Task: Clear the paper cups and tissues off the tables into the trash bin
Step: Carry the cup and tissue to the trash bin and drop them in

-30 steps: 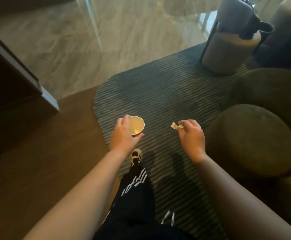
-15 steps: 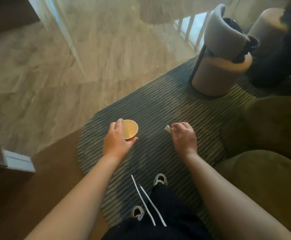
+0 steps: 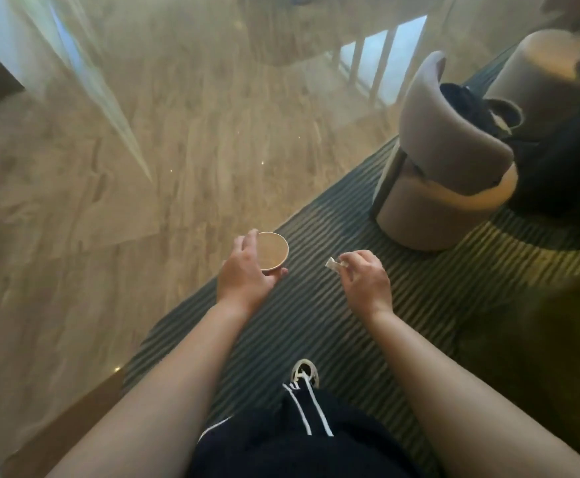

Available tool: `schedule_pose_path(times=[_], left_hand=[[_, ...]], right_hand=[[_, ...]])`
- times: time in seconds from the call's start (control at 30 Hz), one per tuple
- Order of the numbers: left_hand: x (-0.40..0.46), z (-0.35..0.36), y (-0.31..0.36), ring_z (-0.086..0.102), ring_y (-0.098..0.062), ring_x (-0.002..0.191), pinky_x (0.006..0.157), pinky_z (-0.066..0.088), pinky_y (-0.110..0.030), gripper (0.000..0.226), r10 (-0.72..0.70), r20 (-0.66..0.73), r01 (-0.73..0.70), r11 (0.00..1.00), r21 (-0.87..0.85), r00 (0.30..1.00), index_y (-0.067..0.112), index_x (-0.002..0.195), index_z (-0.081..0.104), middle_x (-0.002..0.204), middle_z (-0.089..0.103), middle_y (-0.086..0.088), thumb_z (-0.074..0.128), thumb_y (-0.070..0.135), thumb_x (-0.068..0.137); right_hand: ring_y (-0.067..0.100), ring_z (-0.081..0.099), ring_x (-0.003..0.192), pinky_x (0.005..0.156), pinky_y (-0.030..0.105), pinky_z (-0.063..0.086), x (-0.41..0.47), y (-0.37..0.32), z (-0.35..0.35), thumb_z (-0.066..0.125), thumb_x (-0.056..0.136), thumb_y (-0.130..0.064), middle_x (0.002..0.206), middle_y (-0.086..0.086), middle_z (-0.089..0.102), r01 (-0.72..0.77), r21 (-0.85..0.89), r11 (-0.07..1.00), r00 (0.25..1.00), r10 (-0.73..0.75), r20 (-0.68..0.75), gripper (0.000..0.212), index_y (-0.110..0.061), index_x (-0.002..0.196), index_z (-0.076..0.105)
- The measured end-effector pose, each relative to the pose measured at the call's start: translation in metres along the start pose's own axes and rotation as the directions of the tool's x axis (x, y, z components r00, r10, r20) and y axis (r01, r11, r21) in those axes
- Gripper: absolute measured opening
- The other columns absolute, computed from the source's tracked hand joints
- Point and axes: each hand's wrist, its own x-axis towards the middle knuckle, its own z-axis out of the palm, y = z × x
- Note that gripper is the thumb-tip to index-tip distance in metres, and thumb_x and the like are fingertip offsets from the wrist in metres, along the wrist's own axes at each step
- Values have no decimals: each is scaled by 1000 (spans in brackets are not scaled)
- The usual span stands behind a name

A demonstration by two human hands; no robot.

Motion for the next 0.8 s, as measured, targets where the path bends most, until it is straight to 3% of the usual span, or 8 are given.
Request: schedule_pose_path(times=[0.13,0.43,0.67,0.8], left_hand=[[108,10,32,55,-36,108,88,47,-42,87,0,17,0,1000,-14,1000,14,139,37,133,45,-8,80,41,69],[365,69,81,54,-34,106,88,46,-43,88,92,112,-93,996,4,989,15,140,35,130,45,-6,79,42,69],[616,87,142,53,-30,111,89,43,-41,89,216,171,-234,968,90,961,10,140,35,128,48,-9,78,42,70],[738,96,204,54,-30,110,87,45,-42,87,284,188,-303,950,80,940,9,139,37,126,48,-10,79,42,70]], right_hand=[[13,54,95,83,21,40,103,8,-13,58,90,-21,104,1,61,-42,10,999,999,42,-17,20,-13,106,67],[18,57,98,90,33,50,342,37,-7,60,90,-18,107,4,62,-148,22,989,987,149,-67,22,-9,108,66],[17,56,99,89,21,42,581,44,-40,58,91,-16,110,4,61,-224,13,974,971,224,-86,23,-8,111,65],[17,56,98,88,27,45,689,55,-80,59,90,-14,108,4,60,-290,56,955,940,296,-170,20,-10,108,65]])
